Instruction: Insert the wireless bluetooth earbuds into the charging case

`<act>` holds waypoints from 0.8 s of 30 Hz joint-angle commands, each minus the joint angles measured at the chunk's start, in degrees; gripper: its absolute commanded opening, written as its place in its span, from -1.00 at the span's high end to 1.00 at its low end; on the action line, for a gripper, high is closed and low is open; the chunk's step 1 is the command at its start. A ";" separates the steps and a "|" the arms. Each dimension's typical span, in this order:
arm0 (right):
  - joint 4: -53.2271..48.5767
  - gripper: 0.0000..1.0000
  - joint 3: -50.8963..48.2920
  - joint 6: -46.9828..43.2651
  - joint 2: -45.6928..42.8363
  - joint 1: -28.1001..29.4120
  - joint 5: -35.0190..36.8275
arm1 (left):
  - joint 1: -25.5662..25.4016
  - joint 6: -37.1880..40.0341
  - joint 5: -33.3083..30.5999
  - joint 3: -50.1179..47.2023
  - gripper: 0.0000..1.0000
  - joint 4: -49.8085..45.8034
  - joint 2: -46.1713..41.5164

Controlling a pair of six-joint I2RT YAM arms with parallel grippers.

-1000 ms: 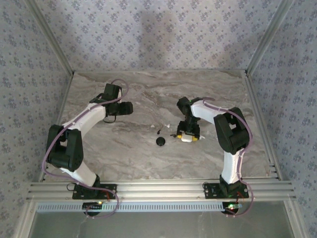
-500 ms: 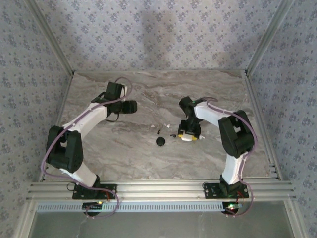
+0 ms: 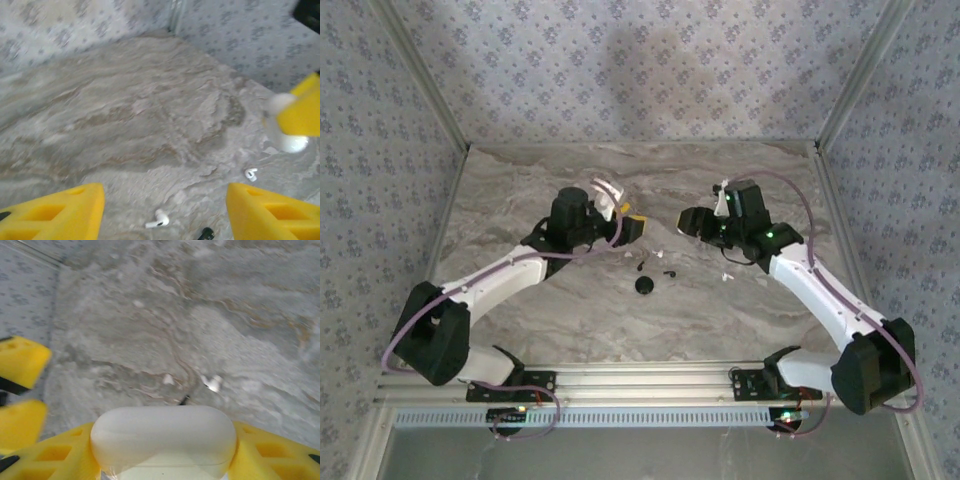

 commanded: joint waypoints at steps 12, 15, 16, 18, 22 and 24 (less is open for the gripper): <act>24.46 -0.07 -6.04 5.93 -4.87 1.19 -8.19 | -3.83 6.65 6.96 -1.31 -0.28 19.25 1.31; 25.63 -0.08 -6.17 6.28 -4.81 1.55 -8.91 | -4.24 6.23 7.19 -1.22 -0.27 21.08 1.62; 25.77 -0.08 -6.17 6.42 -4.78 1.64 -9.14 | -4.48 6.28 7.12 -1.07 -0.26 21.55 1.70; 25.93 -0.09 -6.17 6.59 -4.76 1.78 -9.46 | -4.85 6.21 6.64 -0.87 -0.25 21.98 1.77; 27.42 -0.10 -6.86 7.24 -4.85 2.32 -9.64 | -5.40 5.38 5.25 -0.74 -0.24 23.36 2.02; 27.79 -0.11 -6.94 7.56 -4.74 2.44 -9.91 | -5.57 5.02 4.87 -0.91 -0.23 24.04 2.01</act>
